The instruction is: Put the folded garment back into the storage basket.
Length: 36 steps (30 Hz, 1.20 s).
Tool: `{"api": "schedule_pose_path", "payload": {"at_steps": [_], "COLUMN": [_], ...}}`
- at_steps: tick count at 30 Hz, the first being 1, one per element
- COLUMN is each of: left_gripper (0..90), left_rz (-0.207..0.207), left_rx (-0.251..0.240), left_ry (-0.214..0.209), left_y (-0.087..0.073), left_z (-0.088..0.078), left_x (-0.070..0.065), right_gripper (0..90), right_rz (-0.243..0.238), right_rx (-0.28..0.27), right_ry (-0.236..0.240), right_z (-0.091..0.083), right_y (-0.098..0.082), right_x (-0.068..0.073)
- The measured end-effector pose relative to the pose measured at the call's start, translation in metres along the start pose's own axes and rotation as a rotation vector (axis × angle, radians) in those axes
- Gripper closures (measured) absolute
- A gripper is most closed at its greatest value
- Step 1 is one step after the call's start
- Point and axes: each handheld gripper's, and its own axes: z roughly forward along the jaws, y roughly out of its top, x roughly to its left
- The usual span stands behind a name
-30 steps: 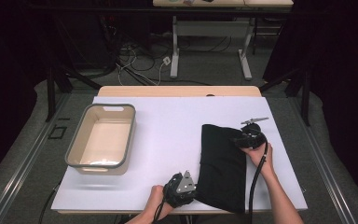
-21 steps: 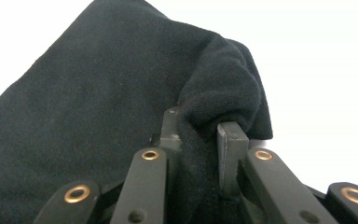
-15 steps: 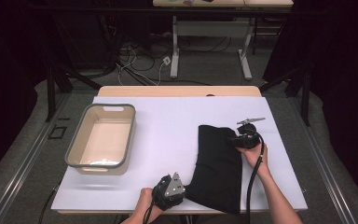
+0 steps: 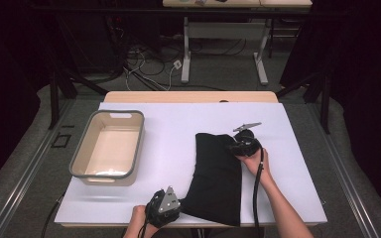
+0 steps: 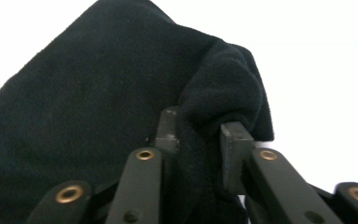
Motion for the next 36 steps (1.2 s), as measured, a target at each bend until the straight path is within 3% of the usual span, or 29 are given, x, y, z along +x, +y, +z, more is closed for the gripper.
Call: {"api": "schedule_pose_path", "payload": {"at_steps": [3, 6, 10, 15, 21, 26, 31, 34, 36], "left_gripper": [58.6, 39.6, 30.3, 25.9, 30.2, 42.0, 50.9, 66.2, 74.9], "left_rz": [-0.023, -0.056, -0.051, -0.049, -0.057, -0.136, -0.107, -0.106, -0.070], "left_rx": [0.016, 0.046, 0.046, 0.007, -0.019, 0.023, 0.084, 0.079, 0.074], "left_ry": [0.002, -0.050, -0.069, -0.088, -0.079, -0.073, -0.067, -0.090, -0.072], "left_y": [0.002, 0.005, 0.010, 0.021, 0.040, 0.045, 0.048, 0.045, 0.045], "left_z": [-0.002, -0.006, -0.014, -0.024, -0.021, 0.005, 0.028, 0.036, 0.036], "left_x": [0.002, 0.006, 0.008, 0.008, 0.021, 0.038, 0.038, 0.035, 0.031], "right_gripper": [54.0, 47.3, 43.6, 47.5, 51.9, 51.5, 56.1, 70.6, 78.3], "right_rz": [0.005, -0.001, -0.009, -0.036, -0.056, -0.047, -0.038, -0.008, -0.004], "right_rx": [0.025, 0.045, 0.024, 0.002, -0.014, -0.035, -0.034, -0.042, -0.037], "right_ry": [-0.025, -0.054, -0.075, -0.098, -0.101, -0.108, -0.127, -0.102, -0.087], "right_z": [-0.007, -0.017, -0.026, -0.030, -0.027, -0.022, -0.012, -0.009, -0.007], "right_y": [-0.002, -0.003, -0.005, -0.003, 0.004, 0.009, 0.009, 0.006, 0.004], "right_x": [-0.004, -0.006, -0.009, -0.009, -0.005, -0.005, -0.008, -0.010, -0.011]}}
